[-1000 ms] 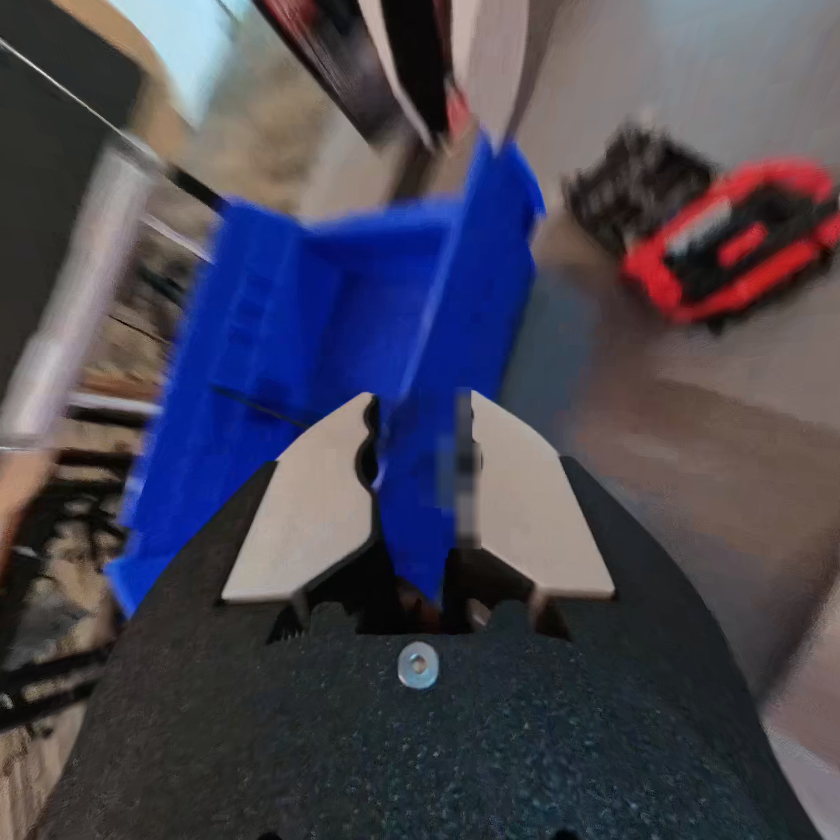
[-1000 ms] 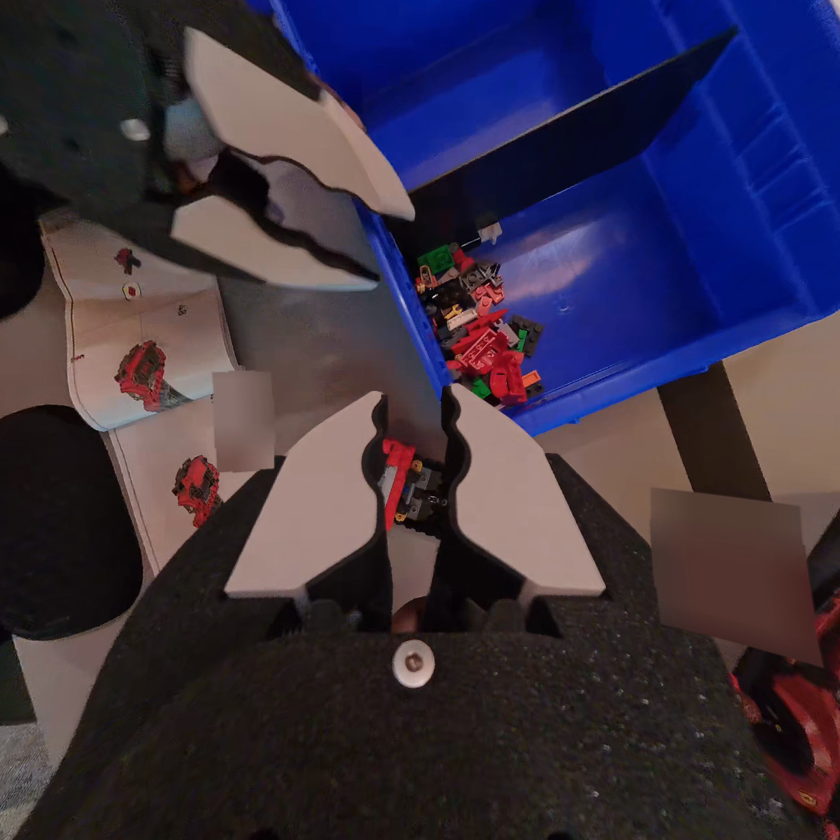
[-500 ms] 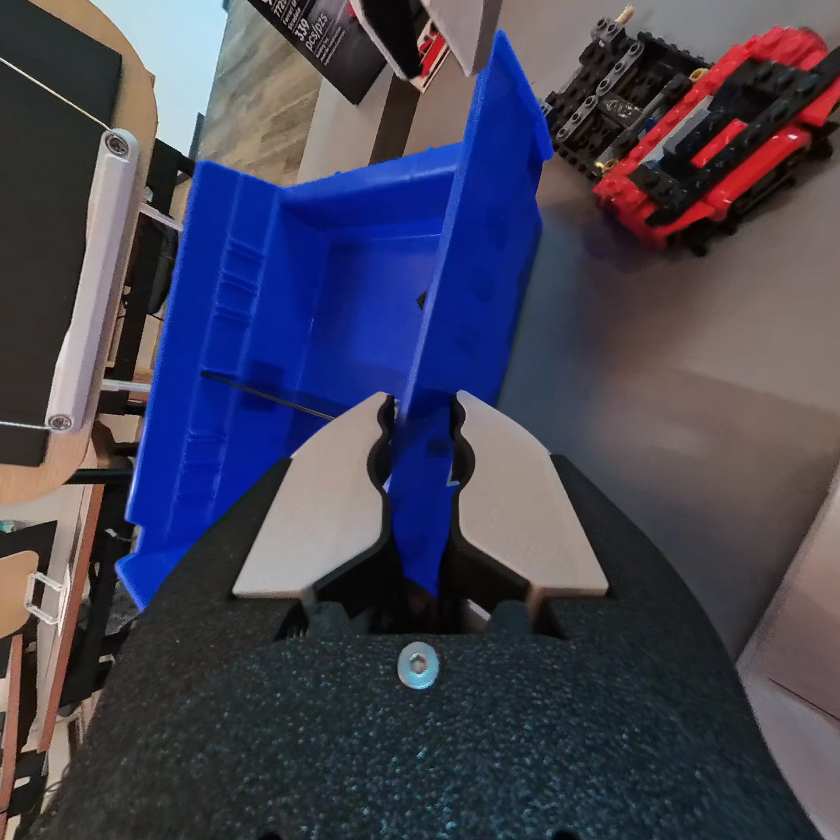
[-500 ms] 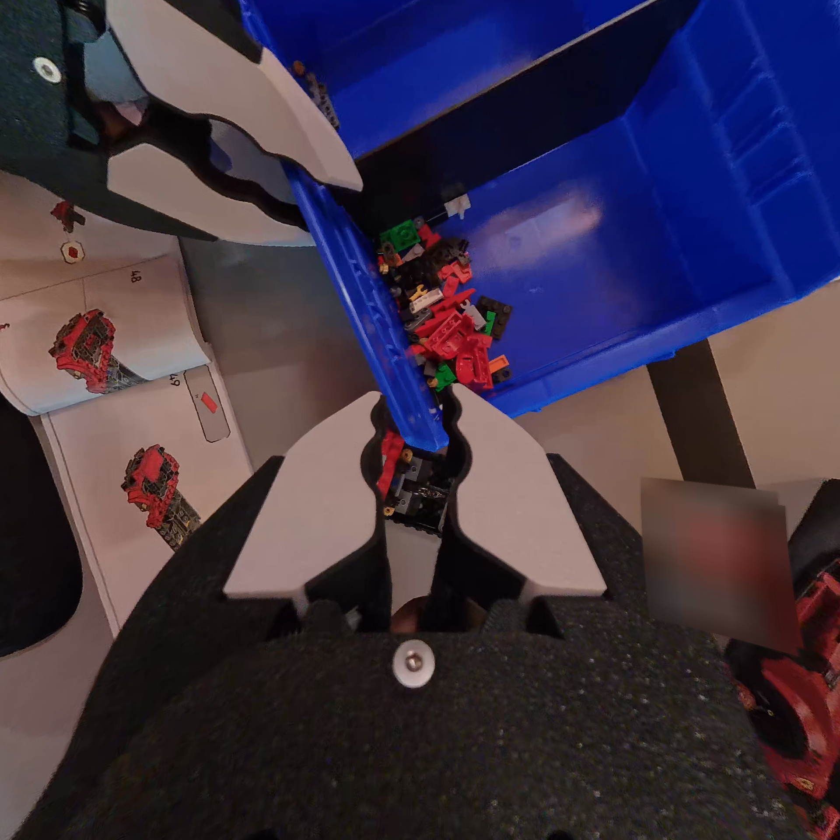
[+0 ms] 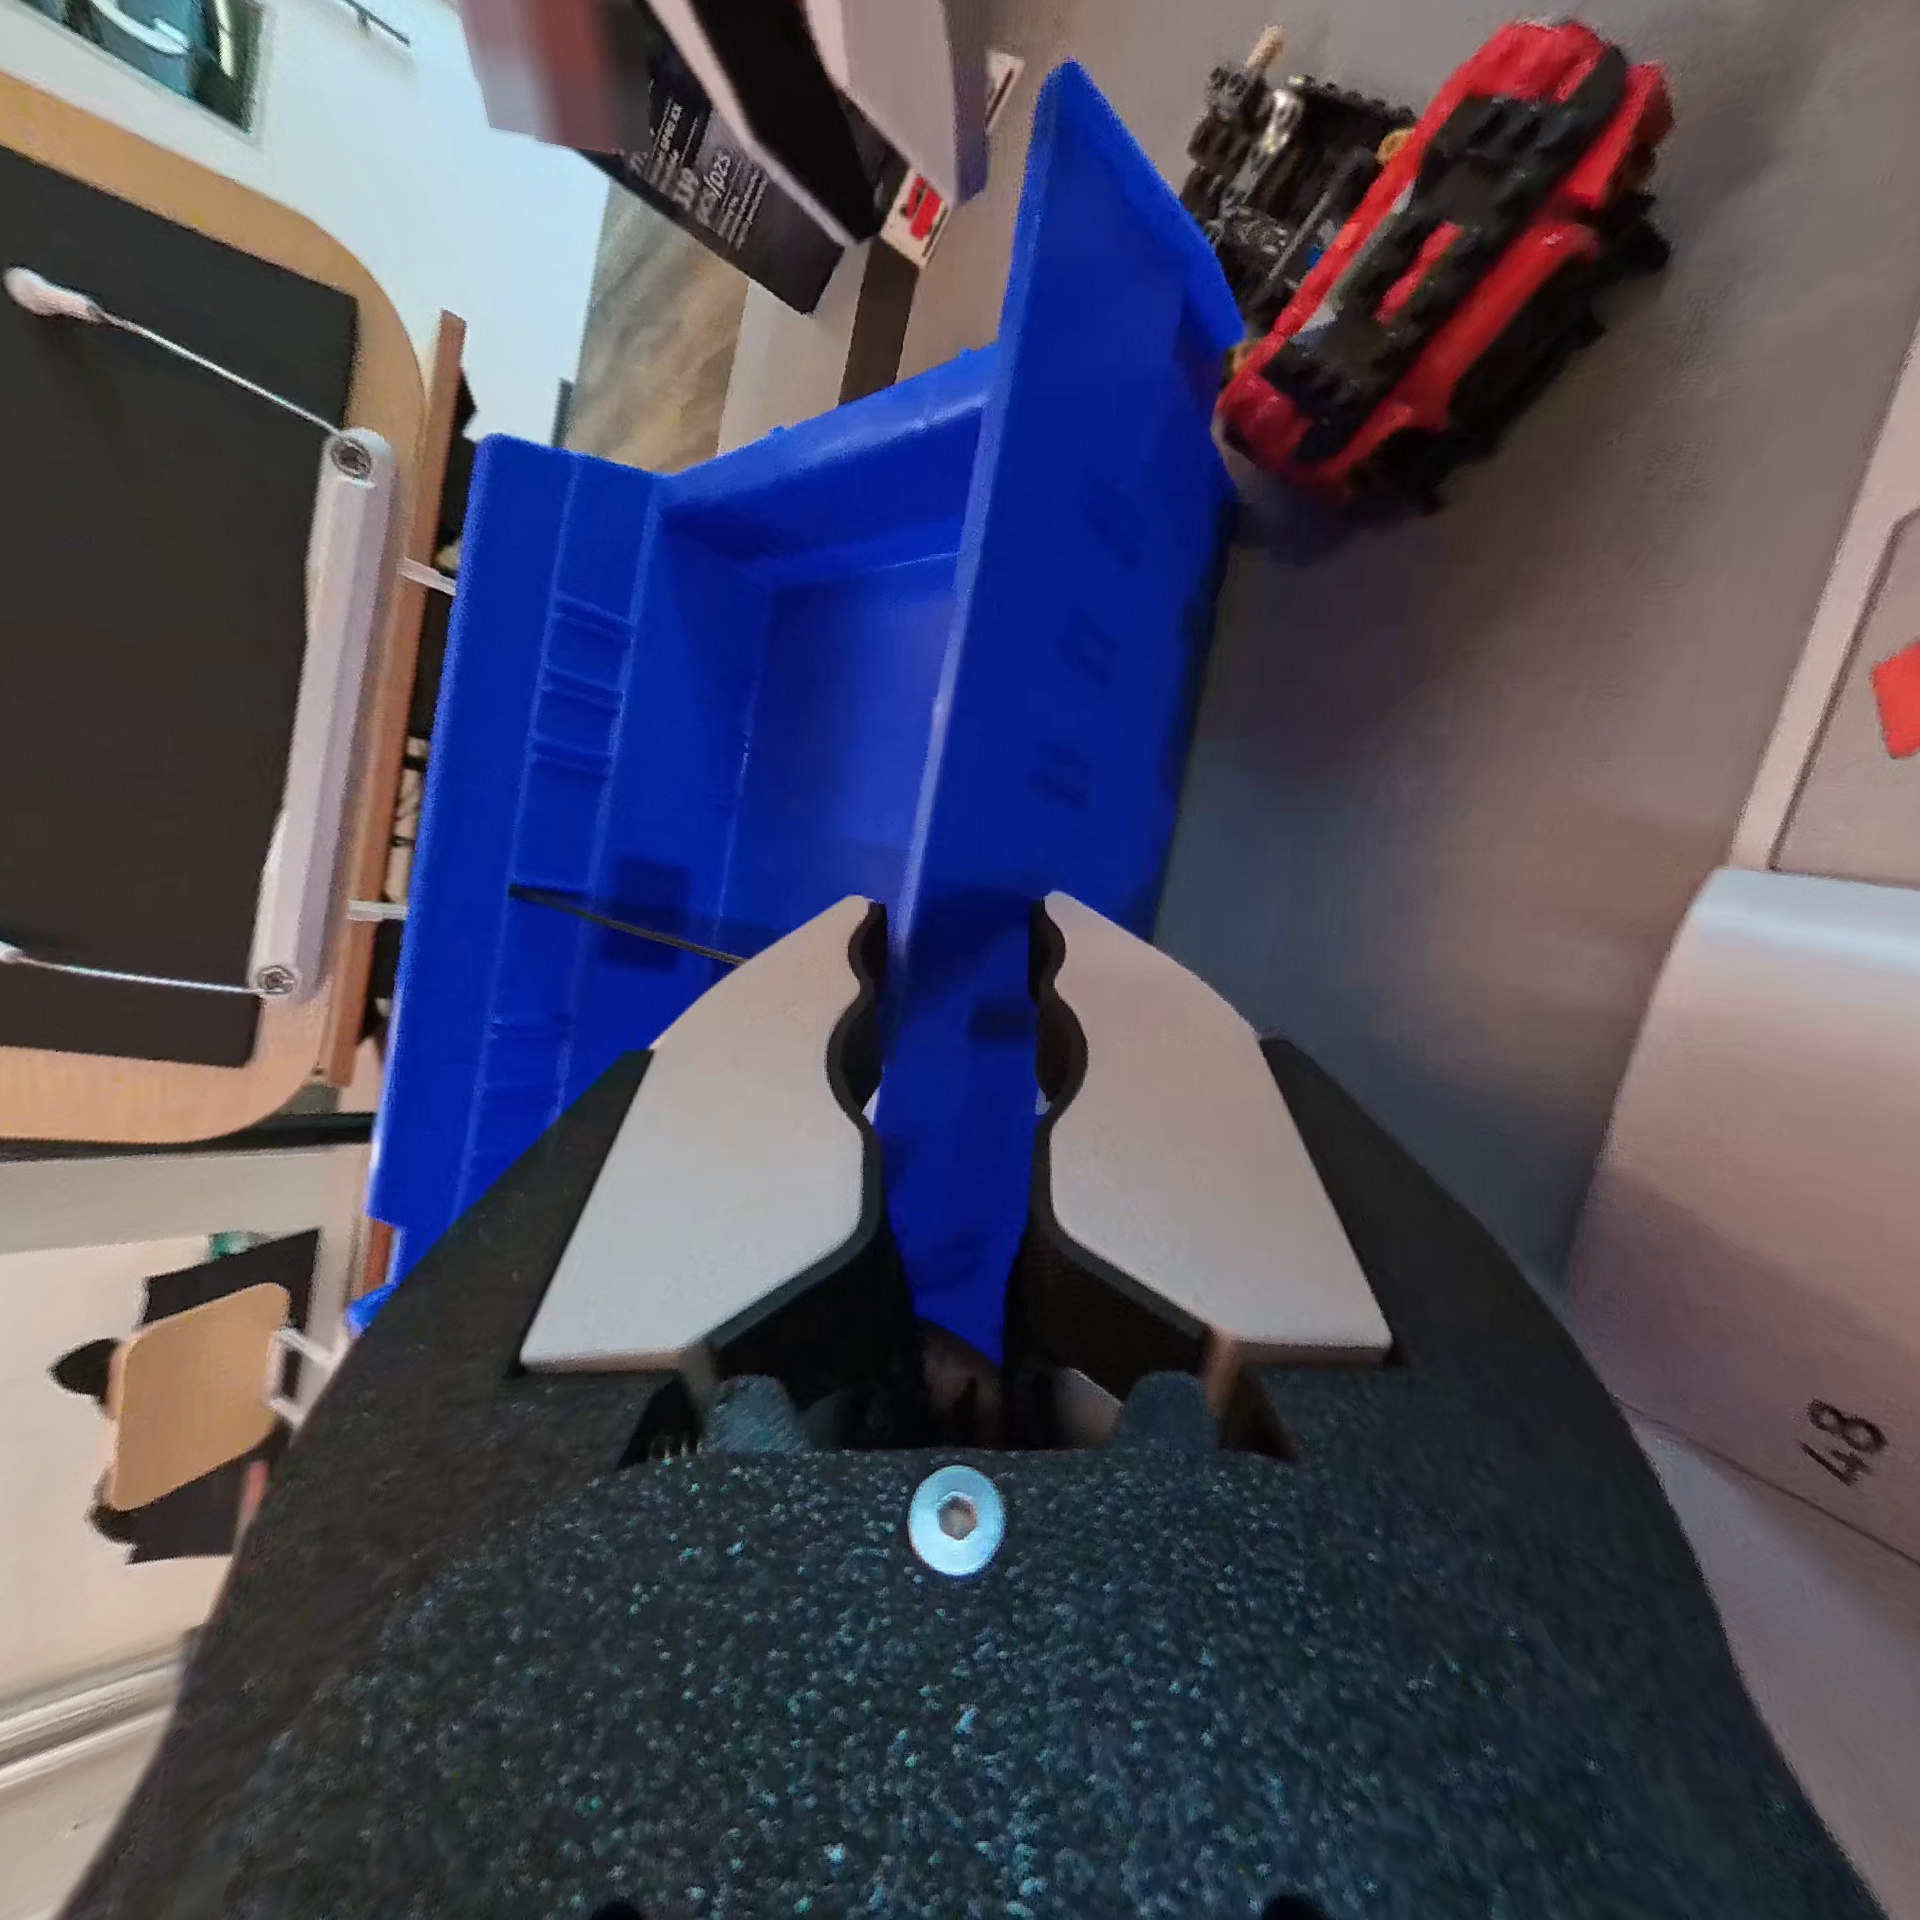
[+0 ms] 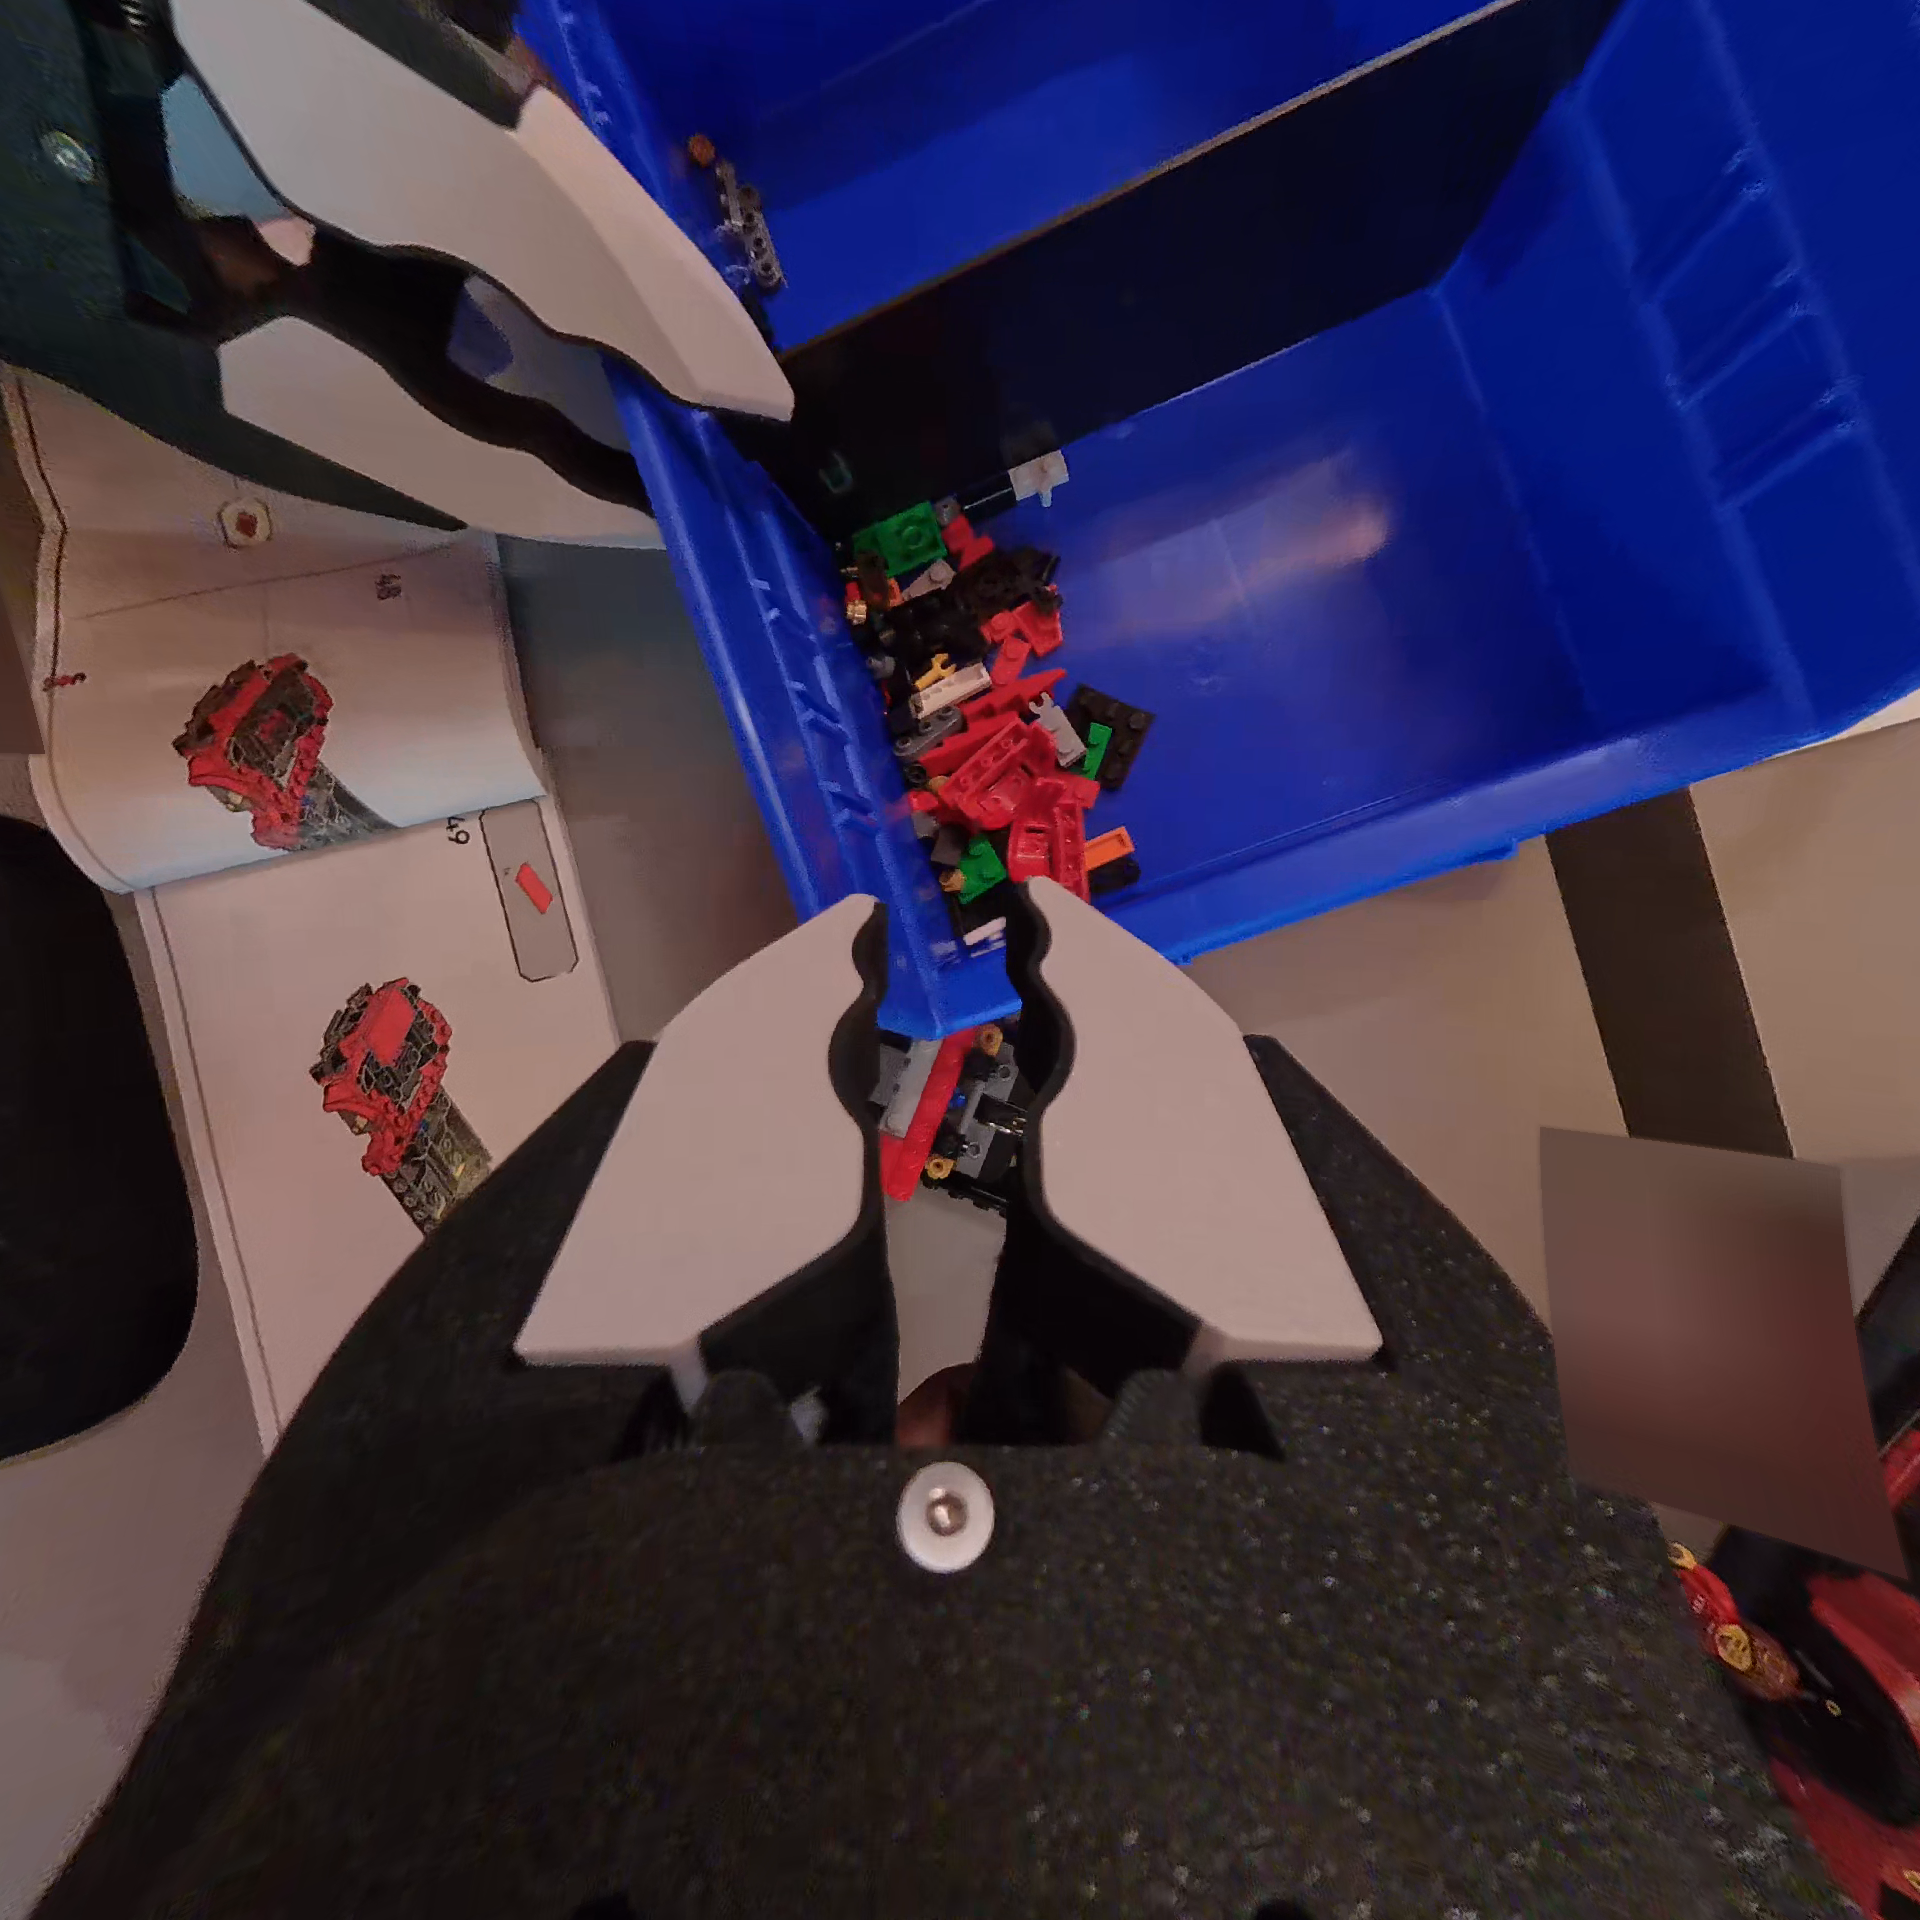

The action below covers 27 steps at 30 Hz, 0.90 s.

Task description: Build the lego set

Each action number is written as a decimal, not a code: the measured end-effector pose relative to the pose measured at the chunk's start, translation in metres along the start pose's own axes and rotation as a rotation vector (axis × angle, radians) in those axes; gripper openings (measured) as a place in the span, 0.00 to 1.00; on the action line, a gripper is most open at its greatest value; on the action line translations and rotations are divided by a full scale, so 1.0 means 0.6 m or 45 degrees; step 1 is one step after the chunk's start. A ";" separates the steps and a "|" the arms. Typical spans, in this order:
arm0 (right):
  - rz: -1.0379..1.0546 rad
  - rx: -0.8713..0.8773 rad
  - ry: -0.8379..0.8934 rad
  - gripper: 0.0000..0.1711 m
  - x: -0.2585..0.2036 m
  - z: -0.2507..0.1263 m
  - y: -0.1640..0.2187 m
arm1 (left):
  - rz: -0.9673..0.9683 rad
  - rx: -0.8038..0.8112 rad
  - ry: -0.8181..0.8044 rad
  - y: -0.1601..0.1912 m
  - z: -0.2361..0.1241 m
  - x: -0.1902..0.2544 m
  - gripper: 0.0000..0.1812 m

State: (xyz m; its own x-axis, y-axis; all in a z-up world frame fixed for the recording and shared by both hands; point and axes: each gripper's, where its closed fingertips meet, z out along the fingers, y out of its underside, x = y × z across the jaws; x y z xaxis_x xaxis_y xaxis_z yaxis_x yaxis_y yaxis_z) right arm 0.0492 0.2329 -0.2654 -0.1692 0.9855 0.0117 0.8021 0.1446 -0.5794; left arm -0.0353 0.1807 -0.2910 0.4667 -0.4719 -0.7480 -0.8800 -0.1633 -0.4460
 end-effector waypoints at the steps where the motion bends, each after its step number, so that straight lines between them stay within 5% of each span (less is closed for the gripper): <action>1: -0.014 -0.007 0.000 0.12 -0.002 0.001 0.002 | 0.028 0.003 -0.019 0.000 -0.006 0.004 0.15; 9: -0.133 -0.120 -0.018 0.13 -0.013 0.030 0.009 | 0.123 0.051 -0.117 -0.007 -0.041 0.032 0.15; 19: -0.413 -0.693 0.003 0.25 -0.013 0.098 0.040 | 0.165 0.074 -0.187 -0.009 -0.049 0.043 0.16; 23: -0.574 -0.945 0.190 0.26 0.024 0.114 0.065 | 0.173 0.079 -0.197 -0.009 -0.049 0.045 0.17; 27: -0.652 -0.848 0.508 0.19 0.088 0.109 0.021 | 0.171 0.086 -0.203 -0.011 -0.052 0.047 0.15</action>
State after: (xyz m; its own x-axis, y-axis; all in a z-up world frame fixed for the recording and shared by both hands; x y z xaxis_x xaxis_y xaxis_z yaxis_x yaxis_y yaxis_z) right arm 0.0127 0.2808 -0.3256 -0.4830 0.7272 0.4878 0.8683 0.4698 0.1594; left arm -0.0191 0.1413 -0.2940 0.3582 -0.3420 -0.8688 -0.9299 -0.0469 -0.3649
